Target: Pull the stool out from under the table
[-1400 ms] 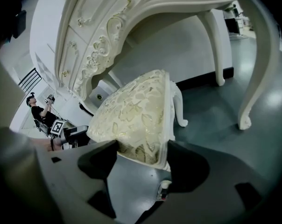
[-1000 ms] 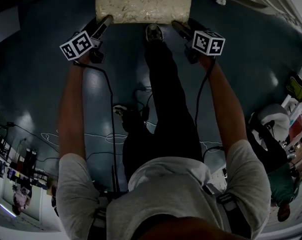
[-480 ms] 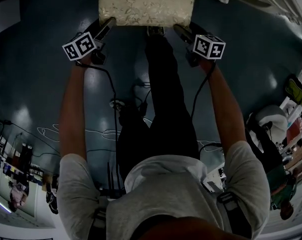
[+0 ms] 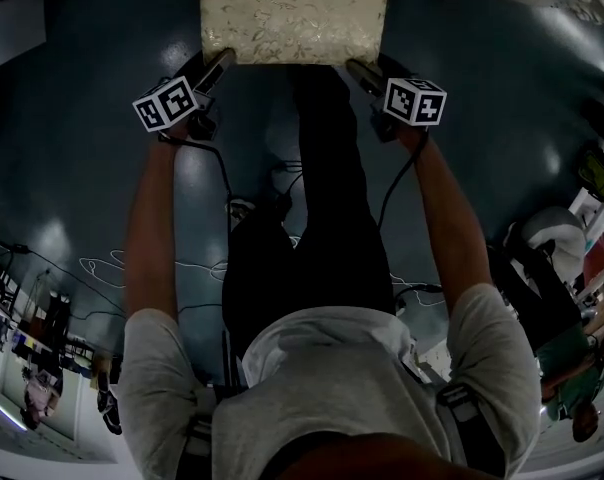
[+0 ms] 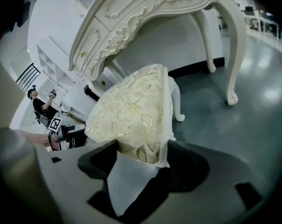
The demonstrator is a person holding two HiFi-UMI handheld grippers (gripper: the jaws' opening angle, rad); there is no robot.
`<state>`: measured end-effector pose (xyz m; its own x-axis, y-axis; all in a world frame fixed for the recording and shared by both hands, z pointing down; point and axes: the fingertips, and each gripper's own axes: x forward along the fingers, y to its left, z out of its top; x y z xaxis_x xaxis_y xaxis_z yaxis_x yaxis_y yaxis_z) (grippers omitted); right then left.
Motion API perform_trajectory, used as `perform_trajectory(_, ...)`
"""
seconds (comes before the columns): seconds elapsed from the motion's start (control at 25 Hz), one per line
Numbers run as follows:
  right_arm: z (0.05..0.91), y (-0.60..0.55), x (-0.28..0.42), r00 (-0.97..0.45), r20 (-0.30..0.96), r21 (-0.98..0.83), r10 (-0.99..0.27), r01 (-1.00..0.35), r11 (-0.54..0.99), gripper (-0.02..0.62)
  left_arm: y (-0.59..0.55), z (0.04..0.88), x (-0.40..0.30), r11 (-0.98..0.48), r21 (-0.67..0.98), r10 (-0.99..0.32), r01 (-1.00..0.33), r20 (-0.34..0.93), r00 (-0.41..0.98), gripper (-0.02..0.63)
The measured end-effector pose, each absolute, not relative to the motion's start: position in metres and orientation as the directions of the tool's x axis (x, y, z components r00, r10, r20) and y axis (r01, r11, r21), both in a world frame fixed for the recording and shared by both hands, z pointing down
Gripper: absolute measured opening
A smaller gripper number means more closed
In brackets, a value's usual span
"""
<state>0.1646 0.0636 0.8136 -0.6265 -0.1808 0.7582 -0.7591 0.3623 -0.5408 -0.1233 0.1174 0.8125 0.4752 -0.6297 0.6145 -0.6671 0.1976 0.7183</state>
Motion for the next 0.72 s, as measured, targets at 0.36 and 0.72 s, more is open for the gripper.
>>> perform_trajectory(0.36, 0.81, 0.103, 0.175, -0.603, 0.775, -0.524, -0.19, -0.781, 0.34, 0.339, 0.155, 0.809, -0.114, 0.188, 0.728, -0.62, -0.659, 0.609, 0.495, 0.324)
perform_trajectory(0.72, 0.813, 0.124, 0.18, -0.576, 0.8, -0.51, -0.171, -0.801, 0.314, 0.337, 0.168, 0.813, -0.111, 0.203, 0.721, -0.584, -0.663, 0.633, 0.509, 0.325)
